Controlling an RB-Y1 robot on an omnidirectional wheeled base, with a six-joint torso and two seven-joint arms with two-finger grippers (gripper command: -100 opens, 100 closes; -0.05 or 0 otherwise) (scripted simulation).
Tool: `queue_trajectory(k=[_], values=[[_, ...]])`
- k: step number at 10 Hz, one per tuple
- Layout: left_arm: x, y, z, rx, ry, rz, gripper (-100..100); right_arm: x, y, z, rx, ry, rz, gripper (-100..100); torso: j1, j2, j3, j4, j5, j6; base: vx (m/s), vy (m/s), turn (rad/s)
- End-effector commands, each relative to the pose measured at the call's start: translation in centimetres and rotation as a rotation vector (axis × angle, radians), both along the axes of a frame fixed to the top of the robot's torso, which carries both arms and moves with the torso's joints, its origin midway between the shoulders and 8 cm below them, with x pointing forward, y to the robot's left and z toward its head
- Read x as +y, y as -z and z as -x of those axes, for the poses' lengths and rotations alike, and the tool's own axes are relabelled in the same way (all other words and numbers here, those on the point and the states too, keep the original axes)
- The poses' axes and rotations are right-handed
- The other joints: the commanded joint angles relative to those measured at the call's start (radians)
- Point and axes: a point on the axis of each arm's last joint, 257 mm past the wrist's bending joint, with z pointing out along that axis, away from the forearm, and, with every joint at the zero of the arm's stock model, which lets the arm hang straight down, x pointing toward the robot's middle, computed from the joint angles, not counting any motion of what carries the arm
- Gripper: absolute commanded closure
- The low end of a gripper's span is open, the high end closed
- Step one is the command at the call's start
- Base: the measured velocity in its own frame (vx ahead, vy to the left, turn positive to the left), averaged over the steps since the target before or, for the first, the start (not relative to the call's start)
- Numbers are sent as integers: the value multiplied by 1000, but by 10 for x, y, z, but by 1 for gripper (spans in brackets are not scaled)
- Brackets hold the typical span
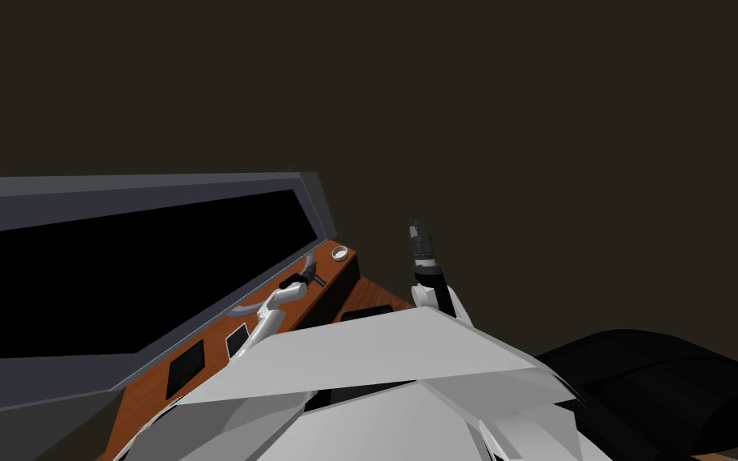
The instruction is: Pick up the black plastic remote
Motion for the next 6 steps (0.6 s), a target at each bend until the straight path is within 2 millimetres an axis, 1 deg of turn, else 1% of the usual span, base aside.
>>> queue_trajectory(k=[1, 2, 3, 4, 5, 6], values=[[2, 19, 11, 70, 3, 0, -100, 0, 0, 0, 0, 0, 0, 0, 0, 0, 0, 0, 0, 0, -1, 29, -118], [2, 31, 13, 119, 17, -6, -100, 0, 0, 0, 0, 0, 0, 0, 0, 0, 0, 0, 0, -1, 6, 27, -170], [3, 38, 20, 150, 15, -2, -100, 0, 0, 0, 0, 0, 0, 0, 0, 0, 0, 0, 0, 0, 6, 29, -101], [2, 47, 21, 195, 33, -8, -100, 0, 0, 0, 0, 0, 0, 0, 0, -1, 0, 0, 0, -1, 7, 33, -208], [4, 56, 30, 230, 27, -4, -100, 0, 0, 0, 0, 0, 0, 0, 0, -1, 0, 0, 0, 0, 7, 36, -86], [3, 63, 32, 273, 48, -10, -100, 0, 0, 0, 0, 0, 0, 0, 0, -1, 0, 0, 0, -1, 12, 35, -163]])
